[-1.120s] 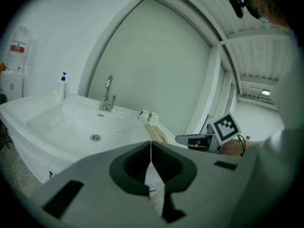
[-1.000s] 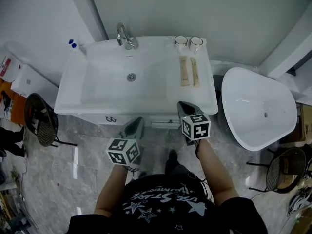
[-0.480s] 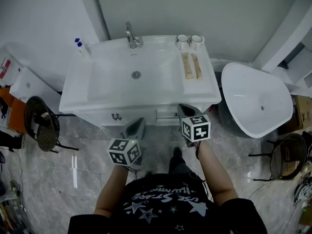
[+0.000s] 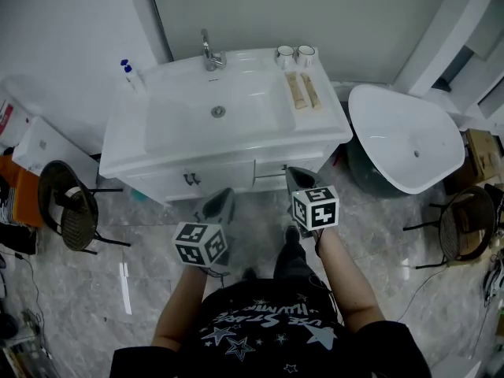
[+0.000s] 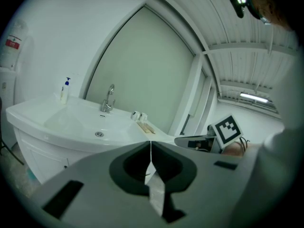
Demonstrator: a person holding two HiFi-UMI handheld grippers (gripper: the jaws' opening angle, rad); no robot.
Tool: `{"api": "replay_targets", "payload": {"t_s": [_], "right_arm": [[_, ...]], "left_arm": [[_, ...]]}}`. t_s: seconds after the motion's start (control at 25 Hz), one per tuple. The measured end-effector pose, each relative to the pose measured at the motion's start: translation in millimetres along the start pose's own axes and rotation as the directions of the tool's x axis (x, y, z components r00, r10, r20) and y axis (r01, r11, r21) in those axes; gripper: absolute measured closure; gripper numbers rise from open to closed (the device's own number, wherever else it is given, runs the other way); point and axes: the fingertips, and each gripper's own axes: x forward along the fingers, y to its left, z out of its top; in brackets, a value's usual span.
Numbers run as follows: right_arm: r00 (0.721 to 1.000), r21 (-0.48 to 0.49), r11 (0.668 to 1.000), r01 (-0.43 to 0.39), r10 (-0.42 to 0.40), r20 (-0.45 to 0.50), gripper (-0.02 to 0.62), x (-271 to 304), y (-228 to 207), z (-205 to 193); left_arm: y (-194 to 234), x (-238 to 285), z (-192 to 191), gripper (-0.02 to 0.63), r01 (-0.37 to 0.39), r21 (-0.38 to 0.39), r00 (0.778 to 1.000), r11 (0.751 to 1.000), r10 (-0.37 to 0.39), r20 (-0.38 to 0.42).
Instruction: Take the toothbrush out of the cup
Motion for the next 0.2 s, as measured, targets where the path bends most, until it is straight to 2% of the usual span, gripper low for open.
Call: {"api": "replay_targets", "payload": {"t_s": [0.2], "right_arm": [[1.000, -0.001, 1.000, 0.005, -0.005, 0.002, 0.581, -19.5, 23.9, -14.5]], "left_arm": [[-3.1, -27.1, -12.6, 0.586, 0.011, 0.005, 1.000, 1.000, -0.011, -0.008]]}}
